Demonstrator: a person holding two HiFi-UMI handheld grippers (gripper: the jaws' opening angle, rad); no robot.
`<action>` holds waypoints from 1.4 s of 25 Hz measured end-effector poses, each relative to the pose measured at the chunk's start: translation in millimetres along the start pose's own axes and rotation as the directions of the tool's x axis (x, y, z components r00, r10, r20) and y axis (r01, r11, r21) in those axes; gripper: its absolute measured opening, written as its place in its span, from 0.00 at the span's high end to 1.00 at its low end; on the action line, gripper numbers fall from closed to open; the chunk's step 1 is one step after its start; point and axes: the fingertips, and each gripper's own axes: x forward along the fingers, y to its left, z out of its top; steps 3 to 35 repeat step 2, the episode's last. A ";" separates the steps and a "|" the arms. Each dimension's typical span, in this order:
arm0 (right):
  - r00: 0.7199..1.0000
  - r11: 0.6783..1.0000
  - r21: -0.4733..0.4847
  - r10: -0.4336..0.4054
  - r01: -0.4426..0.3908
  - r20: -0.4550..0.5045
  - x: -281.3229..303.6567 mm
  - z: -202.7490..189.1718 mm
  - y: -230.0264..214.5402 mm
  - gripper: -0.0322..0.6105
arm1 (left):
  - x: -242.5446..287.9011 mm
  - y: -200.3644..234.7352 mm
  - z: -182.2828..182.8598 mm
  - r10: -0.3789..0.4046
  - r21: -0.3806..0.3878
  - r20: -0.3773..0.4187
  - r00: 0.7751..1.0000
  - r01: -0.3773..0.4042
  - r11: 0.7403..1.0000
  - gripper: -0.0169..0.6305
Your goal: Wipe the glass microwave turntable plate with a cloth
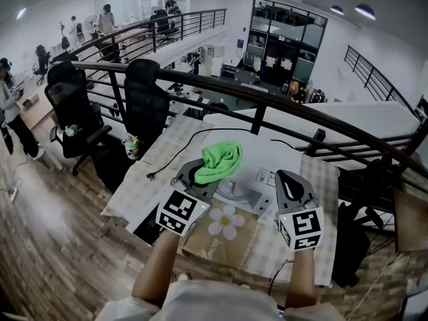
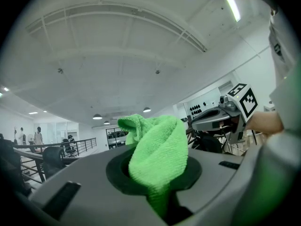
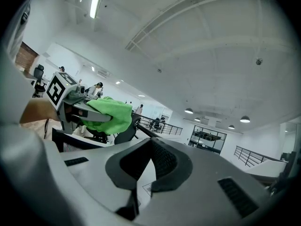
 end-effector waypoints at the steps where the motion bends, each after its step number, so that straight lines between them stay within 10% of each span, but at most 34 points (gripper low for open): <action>1: 1.000 1.000 0.003 -0.001 0.001 -0.002 1.3 -0.8 -0.1 0.93 | 0.7 0.3 -1.2 -0.003 -0.002 -0.003 1.000 0.003 1.000 0.86; 35: 1.000 1.000 0.006 -0.003 0.003 -0.003 2.5 -1.7 -0.2 0.93 | 1.3 0.4 -2.6 -0.006 -0.003 -0.007 1.000 0.006 1.000 0.86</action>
